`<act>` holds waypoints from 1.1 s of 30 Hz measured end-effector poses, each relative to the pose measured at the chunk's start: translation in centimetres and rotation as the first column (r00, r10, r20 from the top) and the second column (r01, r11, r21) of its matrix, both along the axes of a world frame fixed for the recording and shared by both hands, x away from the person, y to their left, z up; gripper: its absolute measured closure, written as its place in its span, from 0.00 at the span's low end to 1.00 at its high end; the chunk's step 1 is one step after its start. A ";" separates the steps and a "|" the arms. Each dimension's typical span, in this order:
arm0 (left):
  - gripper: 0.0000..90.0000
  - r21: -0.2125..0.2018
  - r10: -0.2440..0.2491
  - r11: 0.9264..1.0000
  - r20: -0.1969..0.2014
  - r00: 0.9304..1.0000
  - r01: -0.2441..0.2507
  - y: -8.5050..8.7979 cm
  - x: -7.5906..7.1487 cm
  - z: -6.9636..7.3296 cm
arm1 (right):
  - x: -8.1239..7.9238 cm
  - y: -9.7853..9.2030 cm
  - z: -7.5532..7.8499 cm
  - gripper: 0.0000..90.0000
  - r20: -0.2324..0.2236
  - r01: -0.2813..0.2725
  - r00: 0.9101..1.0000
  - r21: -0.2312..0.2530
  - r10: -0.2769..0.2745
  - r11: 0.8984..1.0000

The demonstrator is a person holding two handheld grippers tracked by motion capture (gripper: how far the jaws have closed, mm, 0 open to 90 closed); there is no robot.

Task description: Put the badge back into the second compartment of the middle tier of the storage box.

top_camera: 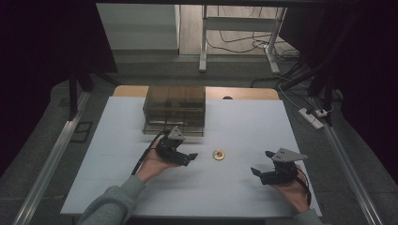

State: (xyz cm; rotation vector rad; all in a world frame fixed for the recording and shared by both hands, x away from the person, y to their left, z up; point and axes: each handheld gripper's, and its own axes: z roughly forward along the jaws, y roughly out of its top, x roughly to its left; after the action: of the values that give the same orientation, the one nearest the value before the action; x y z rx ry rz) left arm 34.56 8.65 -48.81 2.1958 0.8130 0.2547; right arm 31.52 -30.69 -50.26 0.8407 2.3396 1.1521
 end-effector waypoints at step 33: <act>0.18 0.010 -0.073 0.997 -0.012 0.997 0.073 -4.4 1.4 -0.3 | 0.0 0.0 -0.1 0.12 -0.006 -0.003 1.000 -0.009 0.002 1.000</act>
State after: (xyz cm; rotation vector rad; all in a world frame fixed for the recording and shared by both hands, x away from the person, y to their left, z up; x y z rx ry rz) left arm 35.98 4.21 -49.16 2.2333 0.7378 0.2111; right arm 31.56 -30.68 -50.38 0.8396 2.3501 1.1401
